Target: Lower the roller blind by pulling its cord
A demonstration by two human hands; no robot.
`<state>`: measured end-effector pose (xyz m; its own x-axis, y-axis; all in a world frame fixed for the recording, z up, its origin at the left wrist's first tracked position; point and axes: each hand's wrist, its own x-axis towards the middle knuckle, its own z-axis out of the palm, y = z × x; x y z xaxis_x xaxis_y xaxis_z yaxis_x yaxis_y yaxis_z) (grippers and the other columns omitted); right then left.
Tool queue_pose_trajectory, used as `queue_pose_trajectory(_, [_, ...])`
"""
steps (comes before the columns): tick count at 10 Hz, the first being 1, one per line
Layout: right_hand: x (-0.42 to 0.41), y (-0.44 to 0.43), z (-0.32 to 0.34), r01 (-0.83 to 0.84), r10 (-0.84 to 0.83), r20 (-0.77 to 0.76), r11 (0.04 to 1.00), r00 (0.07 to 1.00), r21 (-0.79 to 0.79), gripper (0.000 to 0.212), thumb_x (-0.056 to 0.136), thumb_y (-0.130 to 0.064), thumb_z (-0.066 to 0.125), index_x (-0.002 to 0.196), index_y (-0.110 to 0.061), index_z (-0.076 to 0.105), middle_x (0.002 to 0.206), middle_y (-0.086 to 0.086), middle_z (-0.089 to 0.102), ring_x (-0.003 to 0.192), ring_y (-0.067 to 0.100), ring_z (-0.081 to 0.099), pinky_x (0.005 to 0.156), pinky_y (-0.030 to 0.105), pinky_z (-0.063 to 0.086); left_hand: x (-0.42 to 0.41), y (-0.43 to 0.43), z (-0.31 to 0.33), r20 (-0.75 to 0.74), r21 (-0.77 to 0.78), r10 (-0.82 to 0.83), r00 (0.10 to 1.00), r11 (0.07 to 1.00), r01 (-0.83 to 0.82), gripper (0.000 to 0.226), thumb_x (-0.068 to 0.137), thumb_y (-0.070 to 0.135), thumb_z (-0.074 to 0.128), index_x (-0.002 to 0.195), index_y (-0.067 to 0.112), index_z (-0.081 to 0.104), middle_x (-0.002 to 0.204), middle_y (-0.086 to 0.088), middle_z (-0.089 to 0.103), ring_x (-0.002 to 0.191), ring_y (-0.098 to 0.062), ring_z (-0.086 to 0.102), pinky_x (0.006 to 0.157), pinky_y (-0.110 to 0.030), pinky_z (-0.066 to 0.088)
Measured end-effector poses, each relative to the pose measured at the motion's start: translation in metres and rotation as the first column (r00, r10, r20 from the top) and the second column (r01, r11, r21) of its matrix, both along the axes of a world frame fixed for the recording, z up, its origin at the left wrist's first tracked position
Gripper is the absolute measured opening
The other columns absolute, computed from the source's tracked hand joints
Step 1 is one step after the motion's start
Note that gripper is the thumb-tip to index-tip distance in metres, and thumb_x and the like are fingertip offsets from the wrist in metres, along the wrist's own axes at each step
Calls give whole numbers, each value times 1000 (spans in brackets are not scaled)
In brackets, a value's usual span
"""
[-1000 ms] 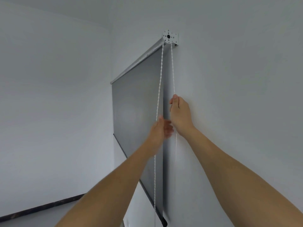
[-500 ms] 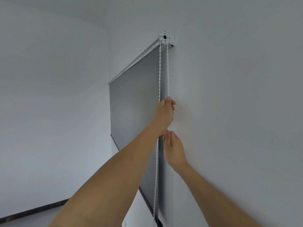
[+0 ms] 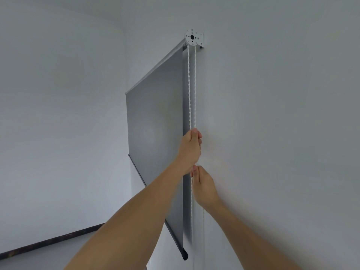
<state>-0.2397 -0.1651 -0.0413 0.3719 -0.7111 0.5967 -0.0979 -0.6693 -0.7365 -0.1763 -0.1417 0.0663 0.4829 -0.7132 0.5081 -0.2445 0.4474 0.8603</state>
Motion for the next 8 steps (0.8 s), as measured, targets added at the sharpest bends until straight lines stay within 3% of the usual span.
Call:
queue_pose_trajectory(1, [-3,6,4,-6,7,-22,1000,1000,6,41,110,-35,26,78,-20,47,68,-7,48,57,4,45,57,10,41,0,6,2,3,12,-24,1000,1000,24,38,109,33,33,84,16,55,63,6,43,47,-5,38,47,-19,38])
queue_pose_trajectory(3, [-11,8,9,6,-4,-64,999,998,36,39,110,-35,28,81,-22,51,70,-6,53,58,6,47,57,20,41,11,29,-3,122,153,8,992,988,-26,39,108,32,39,106,3,65,85,-5,69,79,-18,68,82,-30,59])
queue_pose_trajectory(4, [-12,7,15,16,-8,-102,997,995,79,39,110,-35,30,91,-15,58,67,2,57,54,17,53,56,30,50,24,45,-7,227,224,78,971,966,-130,33,105,29,47,107,3,67,96,-9,73,93,-26,72,96,-45,56])
queue_pose_trajectory(5, [-14,9,23,34,-20,-233,998,972,55,41,110,-34,31,97,-8,60,67,9,68,54,18,63,61,27,56,40,65,-8,337,304,97,936,930,-206,29,103,32,52,106,8,68,103,-13,74,102,-31,71,93,-44,58])
queue_pose_trajectory(6, [-19,14,35,71,-89,-505,996,858,-56,45,108,-41,37,93,-7,62,91,13,69,90,32,65,85,37,52,58,85,-8,388,442,26,921,872,-211,26,100,34,56,106,12,68,107,-10,73,100,-24,70,90,-36,58])
queue_pose_trajectory(7, [-23,19,55,88,-124,-785,992,607,-88,53,104,-51,41,112,-3,62,112,12,64,111,34,64,83,34,51,76,103,-4,436,553,-81,896,810,-196,16,100,36,59,100,21,65,105,-3,72,95,-15,68,82,-28,57])
queue_pose_trajectory(8, [-30,22,84,71,6,-829,996,559,54,45,98,-52,53,95,-7,58,93,8,67,83,26,69,75,36,61,89,121,7,437,608,-163,885,778,-157,20,99,38,61,106,19,67,108,-3,73,100,-18,70,82,-28,58])
